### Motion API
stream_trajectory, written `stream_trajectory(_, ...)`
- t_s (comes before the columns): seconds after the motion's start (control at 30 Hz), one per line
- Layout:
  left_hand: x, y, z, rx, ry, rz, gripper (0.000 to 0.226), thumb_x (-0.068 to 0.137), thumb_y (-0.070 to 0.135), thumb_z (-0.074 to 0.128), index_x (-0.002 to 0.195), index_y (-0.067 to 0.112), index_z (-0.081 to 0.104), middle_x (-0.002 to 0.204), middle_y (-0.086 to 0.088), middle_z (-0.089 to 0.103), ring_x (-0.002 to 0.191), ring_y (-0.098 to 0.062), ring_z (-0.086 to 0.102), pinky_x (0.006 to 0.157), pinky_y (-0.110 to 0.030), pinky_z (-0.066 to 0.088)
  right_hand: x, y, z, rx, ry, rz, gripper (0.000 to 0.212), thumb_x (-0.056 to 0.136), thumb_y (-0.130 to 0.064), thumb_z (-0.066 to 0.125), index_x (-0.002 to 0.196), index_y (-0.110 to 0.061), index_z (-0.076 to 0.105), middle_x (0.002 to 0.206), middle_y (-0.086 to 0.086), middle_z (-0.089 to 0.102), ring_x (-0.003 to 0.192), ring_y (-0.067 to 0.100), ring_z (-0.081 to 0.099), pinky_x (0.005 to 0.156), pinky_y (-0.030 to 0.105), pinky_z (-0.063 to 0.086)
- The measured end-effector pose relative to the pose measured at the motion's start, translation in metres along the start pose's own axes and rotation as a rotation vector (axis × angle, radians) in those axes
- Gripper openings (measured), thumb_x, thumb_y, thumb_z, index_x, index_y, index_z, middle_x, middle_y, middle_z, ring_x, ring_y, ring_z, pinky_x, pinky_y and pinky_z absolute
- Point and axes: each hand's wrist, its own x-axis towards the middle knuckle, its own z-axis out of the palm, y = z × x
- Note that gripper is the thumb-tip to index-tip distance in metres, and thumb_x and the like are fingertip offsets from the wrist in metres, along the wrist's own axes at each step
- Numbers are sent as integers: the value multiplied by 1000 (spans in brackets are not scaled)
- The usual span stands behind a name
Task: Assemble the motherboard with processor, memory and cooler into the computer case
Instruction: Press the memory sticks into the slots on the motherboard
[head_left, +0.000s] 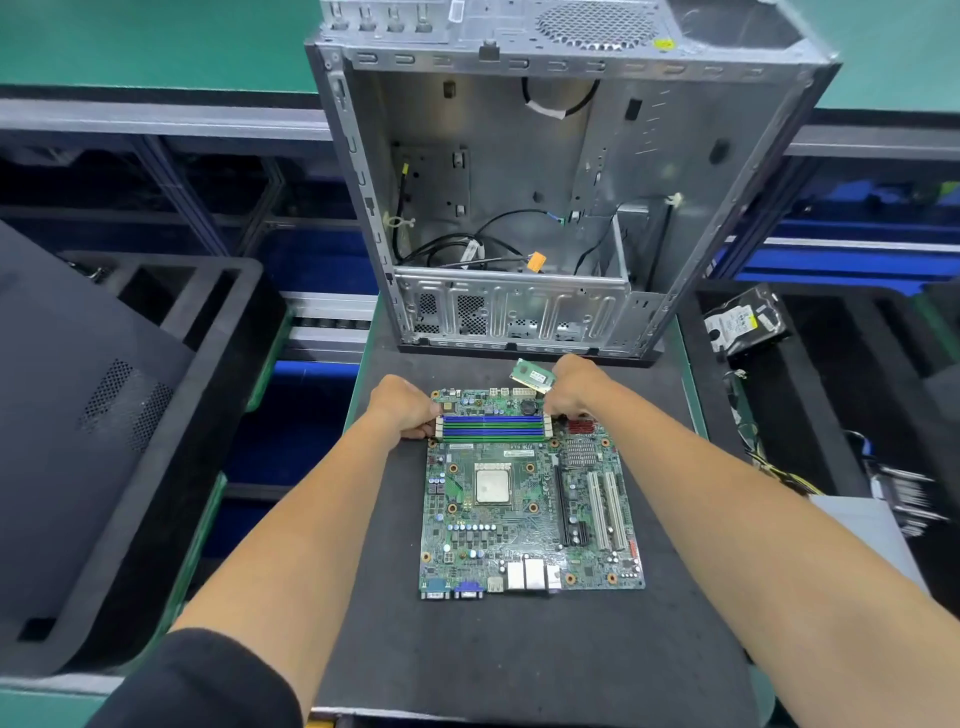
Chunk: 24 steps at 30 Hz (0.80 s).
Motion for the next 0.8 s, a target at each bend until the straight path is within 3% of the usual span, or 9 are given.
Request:
stream_trajectory(0.1, 1, -3, 0, -31, -5, -13, 9, 84, 5, 67, 82, -3, 71, 73, -18, 70, 62, -21, 67, 67, -33, 60, 0, 4, 1, 4, 29, -19, 6, 87, 1, 59, 91, -2, 55, 84, 8, 51, 74, 21, 50, 63, 30, 42)
stream_trajectory(0.23, 2, -3, 1, -18, -8, -16, 11, 87, 5, 64, 84, -4, 70, 77, -18, 70, 64, -19, 66, 66, -30, 59, -1, 7, 1, -1, 13, -48, 17, 88, -3, 62, 104, 1, 60, 83, 7, 51, 75, 21, 50, 65, 29, 44)
stream_trajectory(0.37, -1, 1, 0, 73, -37, 8, 22, 89, 3, 58, 68, 2, 63, 72, -14, 67, 62, -19, 62, 68, -31, 56, -8, 3, -6, -65, 24, -127, 28, 88, -9, 66, 114, 1, 61, 93, 9, 62, 81, 23, 61, 67, 31, 54)
stream_trajectory(0.43, -5, 3, -1, 152, 7, 129, 19, 86, 2, 61, 68, 9, 63, 76, -8, 66, 71, -19, 61, 74, -33, 54, -14, -5, -12, -63, 38, -226, 31, 90, -13, 65, 118, -1, 59, 93, 7, 59, 80, 23, 57, 54, 26, 44)
stream_trajectory(0.5, -12, 6, -2, 118, 109, 316, 12, 83, 2, 66, 81, 14, 68, 84, -3, 66, 83, -17, 60, 81, -28, 50, -19, -17, -15, -60, 21, -319, 30, 94, -9, 56, 123, -4, 58, 105, 11, 61, 91, 26, 59, 62, 29, 48)
stream_trajectory(0.57, -20, 12, -4, 53, 98, 485, 17, 84, 7, 68, 97, 17, 63, 89, 3, 62, 80, -12, 58, 75, -19, 46, -23, -28, -15, -64, -27, -383, 34, 94, -1, 48, 128, -4, 56, 122, 17, 59, 105, 32, 60, 72, 34, 52)
stream_trajectory(0.63, -25, 17, -4, 81, 8, 598, 27, 84, 12, 70, 108, 20, 59, 92, 7, 58, 76, -8, 53, 68, -14, 41, -24, -36, -11, -50, -64, -448, 31, 94, -1, 49, 124, -5, 56, 118, 14, 60, 97, 30, 65, 57, 26, 46)
stream_trajectory(0.7, -26, 20, -5, 156, -16, 639, 19, 84, 12, 70, 101, 20, 64, 90, 3, 62, 74, -11, 54, 64, -16, 42, -25, -39, -9, 1, -74, -495, 29, 93, -3, 57, 122, -7, 57, 104, 3, 58, 81, 22, 66, 51, 18, 42)
stream_trajectory(0.8, -23, 17, -6, 219, 14, 608, 7, 83, 12, 71, 83, 19, 70, 79, 0, 68, 72, -15, 61, 62, -17, 48, -23, -40, -7, 40, -51, -505, 23, 89, -3, 63, 112, -7, 62, 96, 9, 65, 79, 22, 61, 69, 33, 50)
